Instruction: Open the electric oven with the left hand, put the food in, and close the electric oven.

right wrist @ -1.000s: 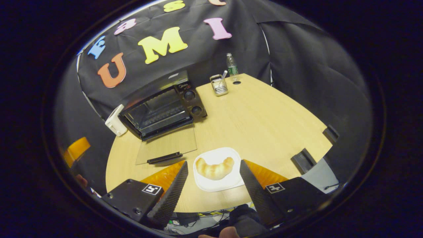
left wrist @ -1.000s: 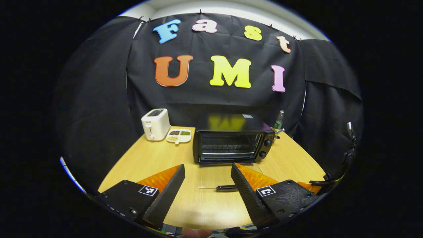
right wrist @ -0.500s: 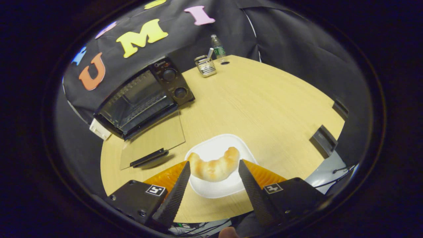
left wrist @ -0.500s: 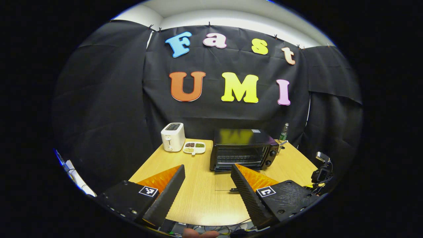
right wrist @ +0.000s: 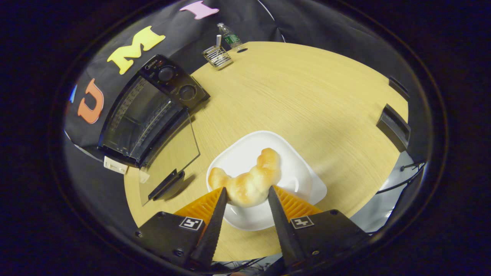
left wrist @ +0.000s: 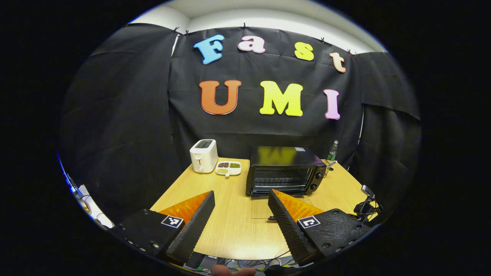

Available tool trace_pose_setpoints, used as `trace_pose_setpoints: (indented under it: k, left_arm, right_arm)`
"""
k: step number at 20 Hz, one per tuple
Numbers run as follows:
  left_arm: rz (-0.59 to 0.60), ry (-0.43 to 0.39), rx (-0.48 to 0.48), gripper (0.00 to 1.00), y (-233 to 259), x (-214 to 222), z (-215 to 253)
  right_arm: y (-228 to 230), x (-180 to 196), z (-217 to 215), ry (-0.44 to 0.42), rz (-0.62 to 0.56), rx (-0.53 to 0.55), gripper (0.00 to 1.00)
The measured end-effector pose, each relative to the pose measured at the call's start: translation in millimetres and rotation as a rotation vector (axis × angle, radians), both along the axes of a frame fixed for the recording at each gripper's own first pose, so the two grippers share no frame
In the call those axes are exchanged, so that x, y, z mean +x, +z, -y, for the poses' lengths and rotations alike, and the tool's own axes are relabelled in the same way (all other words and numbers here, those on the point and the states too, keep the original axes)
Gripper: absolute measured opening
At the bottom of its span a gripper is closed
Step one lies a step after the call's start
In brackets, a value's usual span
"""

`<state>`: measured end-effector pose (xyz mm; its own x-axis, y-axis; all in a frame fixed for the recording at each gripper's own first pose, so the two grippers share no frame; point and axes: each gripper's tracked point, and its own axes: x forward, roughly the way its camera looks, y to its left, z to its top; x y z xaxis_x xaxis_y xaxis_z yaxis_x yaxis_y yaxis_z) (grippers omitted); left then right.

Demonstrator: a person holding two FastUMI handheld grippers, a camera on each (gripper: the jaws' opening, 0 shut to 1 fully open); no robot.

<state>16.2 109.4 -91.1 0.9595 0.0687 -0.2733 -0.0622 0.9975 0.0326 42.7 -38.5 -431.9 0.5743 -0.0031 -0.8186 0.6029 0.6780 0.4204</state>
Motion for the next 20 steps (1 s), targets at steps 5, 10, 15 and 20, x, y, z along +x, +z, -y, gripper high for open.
trace_pose_setpoints:
  k: [5, 10, 15, 20]
  left_arm:
    - [0.018, -0.008, -0.011, 0.93, 5, 13, 11]
    - [0.027, 0.005, -0.035, 0.93, 2, 13, 17]
    - [0.021, 0.029, -0.071, 0.93, -4, 13, 13]
    - [0.012, 0.057, -0.056, 0.93, -1, 7, 3]
  right_arm:
    - [6, -4, 0, 0.013, -0.001, 0.045, 0.37]
    - [54, -25, -6, 0.063, 0.05, 0.072, 0.19]
    - [111, -17, -22, 0.114, 0.158, 0.058, 0.11]
    - [141, 54, -47, 0.138, 0.27, 0.082, 0.11]
